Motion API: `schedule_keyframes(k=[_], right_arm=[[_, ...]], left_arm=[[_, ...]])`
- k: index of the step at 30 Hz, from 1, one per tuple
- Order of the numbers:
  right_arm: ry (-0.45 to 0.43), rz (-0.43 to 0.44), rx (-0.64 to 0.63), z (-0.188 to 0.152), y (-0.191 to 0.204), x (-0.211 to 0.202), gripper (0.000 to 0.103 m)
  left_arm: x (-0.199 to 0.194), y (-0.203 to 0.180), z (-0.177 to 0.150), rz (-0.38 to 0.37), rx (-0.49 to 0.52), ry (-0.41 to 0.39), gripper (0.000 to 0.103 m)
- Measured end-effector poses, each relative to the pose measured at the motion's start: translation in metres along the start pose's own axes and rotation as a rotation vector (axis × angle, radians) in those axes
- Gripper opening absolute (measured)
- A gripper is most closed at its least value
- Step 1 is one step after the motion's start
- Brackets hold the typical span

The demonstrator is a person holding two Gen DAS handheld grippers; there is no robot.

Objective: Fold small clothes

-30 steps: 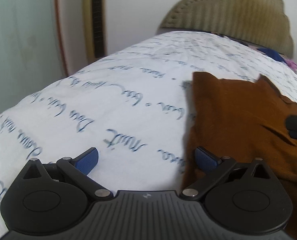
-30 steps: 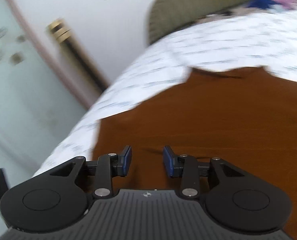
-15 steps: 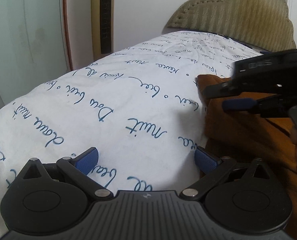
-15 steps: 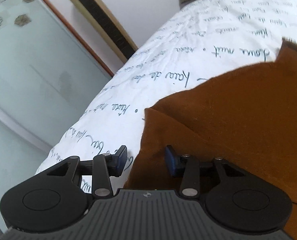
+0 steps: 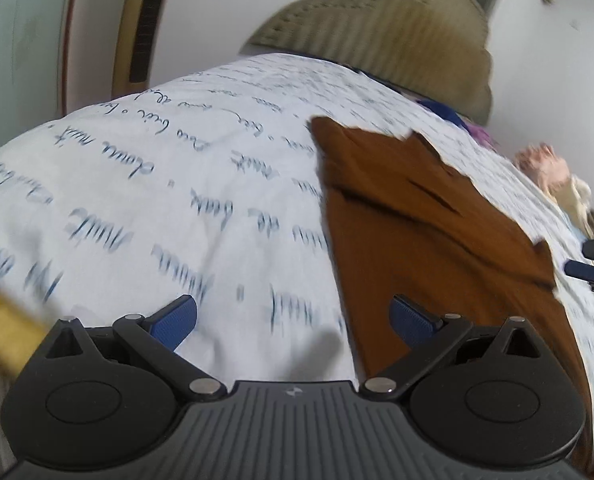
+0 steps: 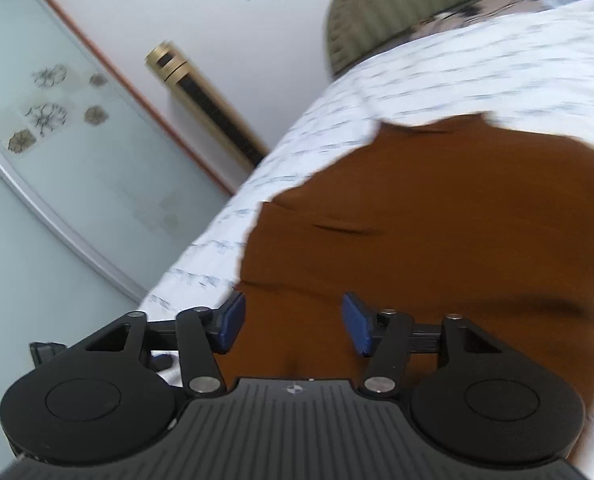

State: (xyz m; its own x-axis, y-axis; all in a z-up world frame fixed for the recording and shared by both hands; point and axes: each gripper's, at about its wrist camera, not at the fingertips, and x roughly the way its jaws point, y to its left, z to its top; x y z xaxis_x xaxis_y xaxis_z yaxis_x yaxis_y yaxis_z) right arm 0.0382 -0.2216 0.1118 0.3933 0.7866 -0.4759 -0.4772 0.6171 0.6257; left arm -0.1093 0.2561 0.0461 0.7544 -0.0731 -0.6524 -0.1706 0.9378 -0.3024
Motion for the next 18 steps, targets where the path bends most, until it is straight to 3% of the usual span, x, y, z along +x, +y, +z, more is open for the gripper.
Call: schedule_keyframes(k=[4, 9, 13, 18], right_arm=[[-0.051, -0.078, 0.052, -0.045, -0.025, -0.067, 0.061], [-0.079, -0.105, 0.131, -0.102, -0.046, -0.11, 0.061], [-0.101, -0.095, 0.189, -0.134, -0.057, -0.124, 0.061], [-0.107, -0.047, 0.255, -0.161, -0.07, -0.132, 0.061]], left_arm=[[-0.035, -0.01, -0.027, -0.042, 0.051, 0.05, 0.103], [-0.054, -0.035, -0.053, -0.156, 0.117, 0.093, 0.103], [-0.042, -0.055, -0.072, -0.243, 0.153, 0.133, 0.103], [-0.014, -0.055, -0.084, -0.306, 0.078, 0.182, 0.103]])
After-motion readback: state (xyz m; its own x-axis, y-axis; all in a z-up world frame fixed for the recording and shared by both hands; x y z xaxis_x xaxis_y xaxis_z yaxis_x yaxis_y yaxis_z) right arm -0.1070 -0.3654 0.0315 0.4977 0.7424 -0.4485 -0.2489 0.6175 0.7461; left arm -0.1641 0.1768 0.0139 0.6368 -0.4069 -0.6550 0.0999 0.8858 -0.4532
